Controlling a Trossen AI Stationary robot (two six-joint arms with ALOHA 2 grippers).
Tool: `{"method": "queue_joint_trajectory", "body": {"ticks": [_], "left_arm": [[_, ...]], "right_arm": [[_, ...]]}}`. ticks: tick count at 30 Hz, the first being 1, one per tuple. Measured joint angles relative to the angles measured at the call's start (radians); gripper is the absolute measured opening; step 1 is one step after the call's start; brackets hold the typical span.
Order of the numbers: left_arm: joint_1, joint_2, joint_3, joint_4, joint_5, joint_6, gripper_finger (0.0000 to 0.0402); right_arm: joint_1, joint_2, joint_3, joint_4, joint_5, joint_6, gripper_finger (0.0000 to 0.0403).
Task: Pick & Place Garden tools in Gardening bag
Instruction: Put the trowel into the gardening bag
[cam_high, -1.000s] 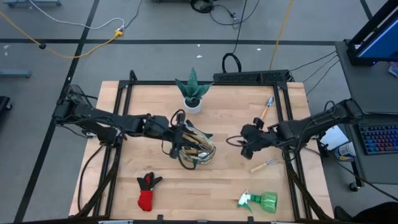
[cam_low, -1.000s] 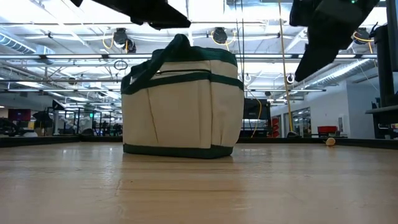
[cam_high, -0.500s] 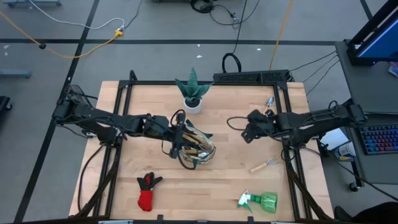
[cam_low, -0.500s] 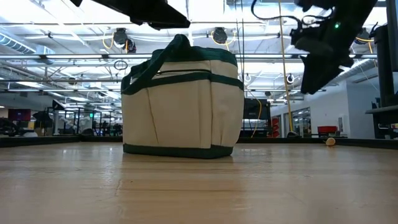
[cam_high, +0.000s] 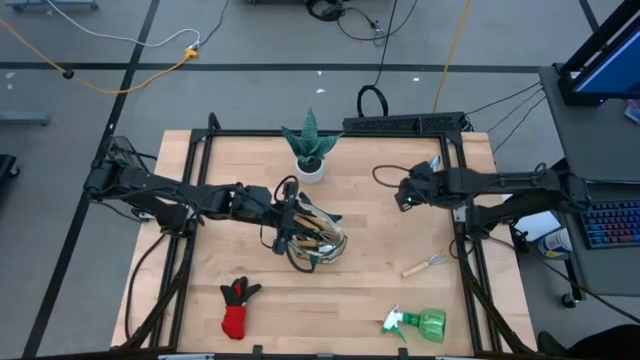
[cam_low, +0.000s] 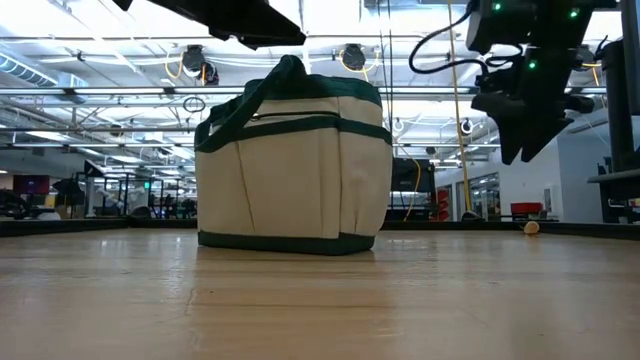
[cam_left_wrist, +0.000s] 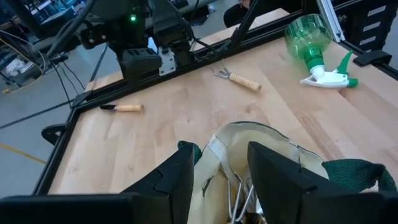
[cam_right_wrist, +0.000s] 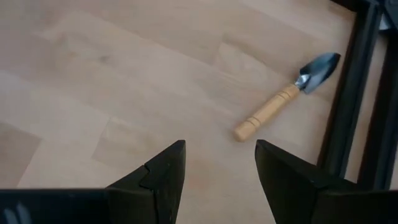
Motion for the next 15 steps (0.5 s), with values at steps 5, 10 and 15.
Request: {"method": "queue_joint_trajectory", "body": {"ticks": [5,10,15], "left_arm": [[0.0,0.0,0.0,0.0,0.0,-0.005,0.0157],[0.0,0.0,0.0,0.0,0.0,-0.004,0.0157],[0.0,0.0,0.0,0.0,0.0,-0.005,0.0157]], "right_arm": [[-0.061,0.0,0.0,-0.001,0.0,-0.002,0.0185],[-0.112,0.002,0.0,0.0,0.0,-0.003,0.0185],[-0.161,0.004,-0.029,0.035,-0.006,-0.015,0.0185]]}}
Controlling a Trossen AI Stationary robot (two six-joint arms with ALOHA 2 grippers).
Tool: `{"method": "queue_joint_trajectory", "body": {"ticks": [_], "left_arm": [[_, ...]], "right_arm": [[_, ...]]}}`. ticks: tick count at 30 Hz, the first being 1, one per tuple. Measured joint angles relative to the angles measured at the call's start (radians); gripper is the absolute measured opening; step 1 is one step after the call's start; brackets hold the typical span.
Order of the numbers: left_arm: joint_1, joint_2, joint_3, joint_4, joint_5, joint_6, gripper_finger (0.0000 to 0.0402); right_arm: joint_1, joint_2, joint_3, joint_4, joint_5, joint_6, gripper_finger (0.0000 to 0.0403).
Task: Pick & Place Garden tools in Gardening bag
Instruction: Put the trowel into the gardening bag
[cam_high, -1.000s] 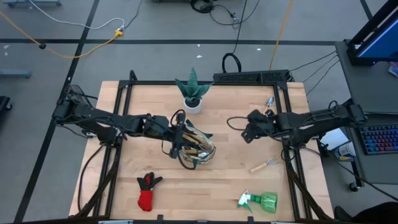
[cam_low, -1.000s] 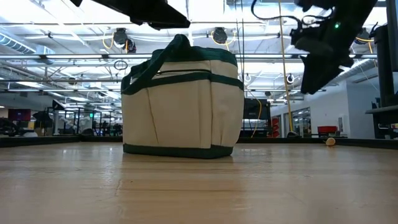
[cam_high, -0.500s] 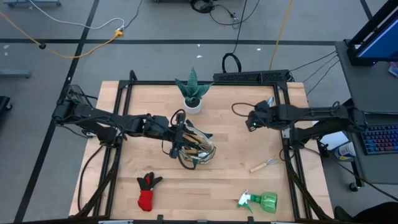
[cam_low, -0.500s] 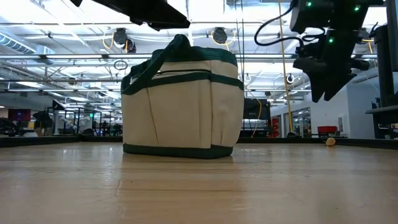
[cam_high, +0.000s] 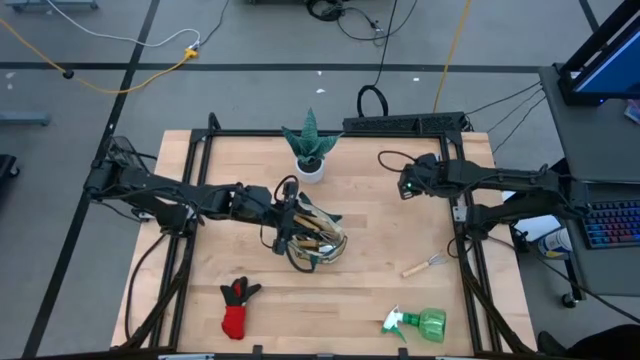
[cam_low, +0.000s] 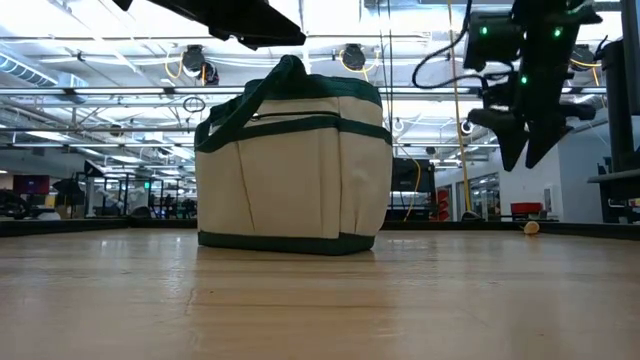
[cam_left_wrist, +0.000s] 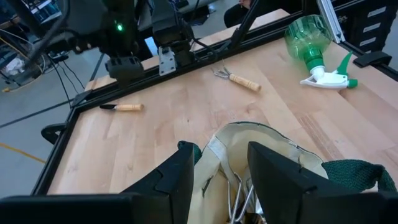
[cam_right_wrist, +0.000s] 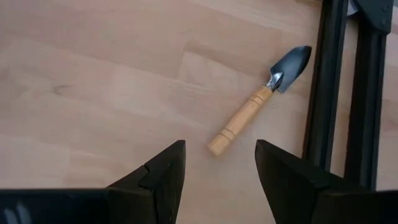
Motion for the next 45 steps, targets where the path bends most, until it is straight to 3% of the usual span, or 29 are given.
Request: {"method": "queue_joint_trajectory", "body": {"ticks": [11,21,45], "left_arm": [[0.0,0.0,0.0,0.0,0.0,0.0,0.0157],[0.0,0.0,0.0,0.0,0.0,0.001,0.0157],[0.001,0.0,0.0,0.0,0.0,0.007,0.0157]], "right_arm": [[-0.186,0.001,-0.197,0.189,-0.086,-0.077,0.0185],[-0.334,0.0,-0.342,0.493,-0.208,-0.121,0.0185],[-0.4,0.0,-0.369,0.555,-0.206,-0.091,0.0185]]}}
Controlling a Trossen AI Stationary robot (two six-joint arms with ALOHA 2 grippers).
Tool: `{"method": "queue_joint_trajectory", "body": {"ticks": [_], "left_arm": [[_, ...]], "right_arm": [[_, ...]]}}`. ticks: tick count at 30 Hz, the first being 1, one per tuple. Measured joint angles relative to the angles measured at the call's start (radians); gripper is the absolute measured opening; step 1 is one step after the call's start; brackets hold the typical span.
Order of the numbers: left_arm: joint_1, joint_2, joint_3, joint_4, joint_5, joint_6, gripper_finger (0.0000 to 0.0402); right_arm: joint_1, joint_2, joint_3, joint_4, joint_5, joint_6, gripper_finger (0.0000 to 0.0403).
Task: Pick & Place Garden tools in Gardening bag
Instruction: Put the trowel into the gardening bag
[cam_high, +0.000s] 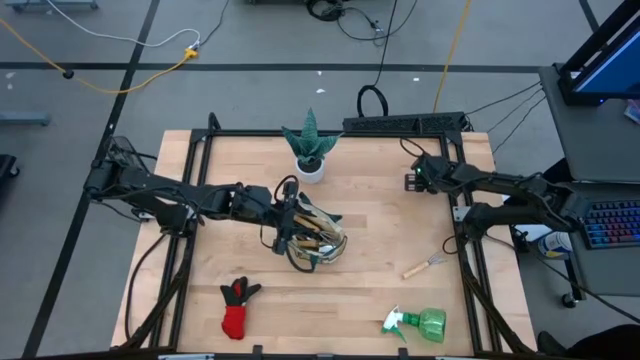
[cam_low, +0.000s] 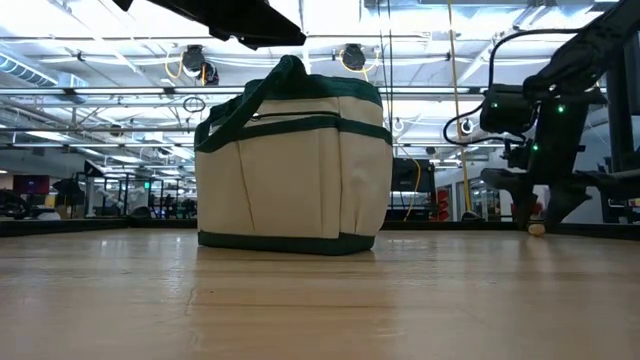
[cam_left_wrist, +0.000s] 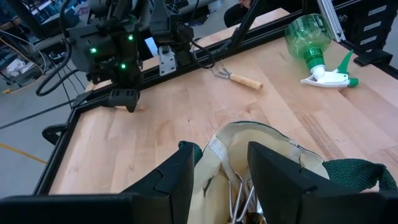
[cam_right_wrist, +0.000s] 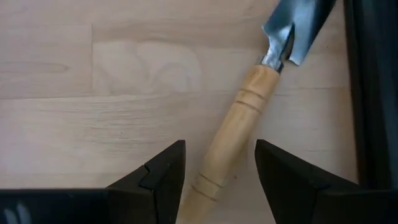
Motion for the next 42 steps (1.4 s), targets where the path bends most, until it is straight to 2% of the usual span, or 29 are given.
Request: {"method": "queue_joint_trajectory", "body": {"ticks": [7,12,16,25,35,42], "left_arm": [[0.0,0.0,0.0,0.0,0.0,0.0,0.0157],[0.001,0.0,0.0,0.0,0.0,0.0,0.0157],[0.001,0.0,0.0,0.0,0.0,-0.007,0.0157],[0.001,0.0,0.0,0.0,0.0,-0.014,0.0157],[0.001,0.0,0.0,0.0,0.0,-0.051,0.0157],[0.001,0.0,0.0,-0.001,0.0,-0.056,0.0157]], "right_arm": [[0.001,-0.004,-0.099,0.096,0.021,0.031,0.0185],[0.001,-0.002,-0.117,0.112,0.028,0.027,0.0179],[0.0,-0.002,-0.118,0.114,0.035,0.02,0.0152],[0.0,-0.001,-0.118,0.122,0.053,-0.021,0.0064],[0.003,-0.001,-0.119,0.149,0.058,-0.089,0.0074],[0.003,-0.033,-0.12,0.155,0.053,-0.142,0.0063]]}}
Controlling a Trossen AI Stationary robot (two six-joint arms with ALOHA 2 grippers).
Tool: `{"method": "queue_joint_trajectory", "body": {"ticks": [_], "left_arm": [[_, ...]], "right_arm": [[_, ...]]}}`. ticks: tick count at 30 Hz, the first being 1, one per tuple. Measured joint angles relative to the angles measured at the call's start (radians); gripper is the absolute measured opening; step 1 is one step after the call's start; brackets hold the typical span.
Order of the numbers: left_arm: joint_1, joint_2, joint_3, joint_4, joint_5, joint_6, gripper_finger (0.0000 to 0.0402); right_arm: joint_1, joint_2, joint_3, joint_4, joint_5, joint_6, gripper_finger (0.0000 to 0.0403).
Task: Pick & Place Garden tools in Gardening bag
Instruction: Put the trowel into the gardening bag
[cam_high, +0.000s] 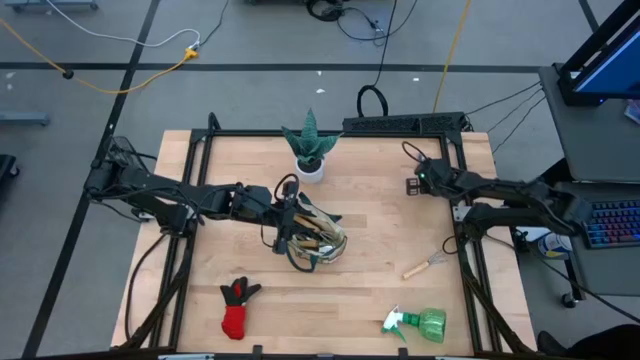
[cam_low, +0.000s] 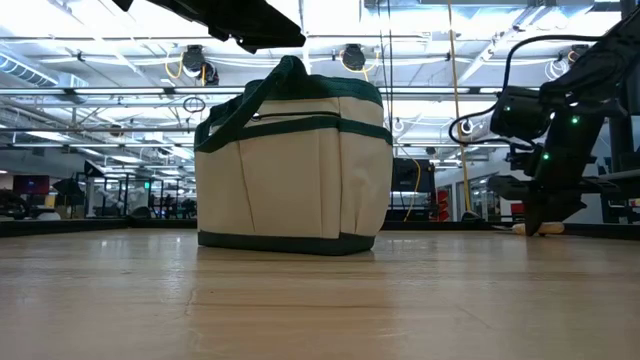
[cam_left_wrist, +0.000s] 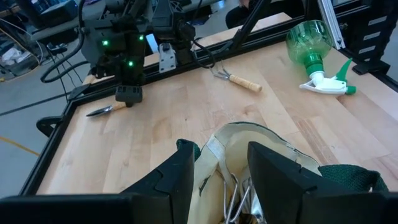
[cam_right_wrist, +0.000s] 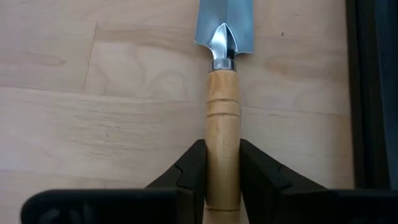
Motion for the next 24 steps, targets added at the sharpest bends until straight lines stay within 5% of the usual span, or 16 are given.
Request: {"method": "queue_joint_trajectory", "body": {"ticks": [8,24], "left_arm": [[-0.001,0.0,0.0,-0.001,0.0,0.0,0.0157],[-0.001,0.0,0.0,-0.001,0.0,-0.004,0.0157]], "right_arm": [[0.033,-0.126,-0.005,-0.012,-0.049,-0.055,0.0063],[0.282,-0.249,-0.002,0.021,-0.055,-0.028,0.0063]]}}
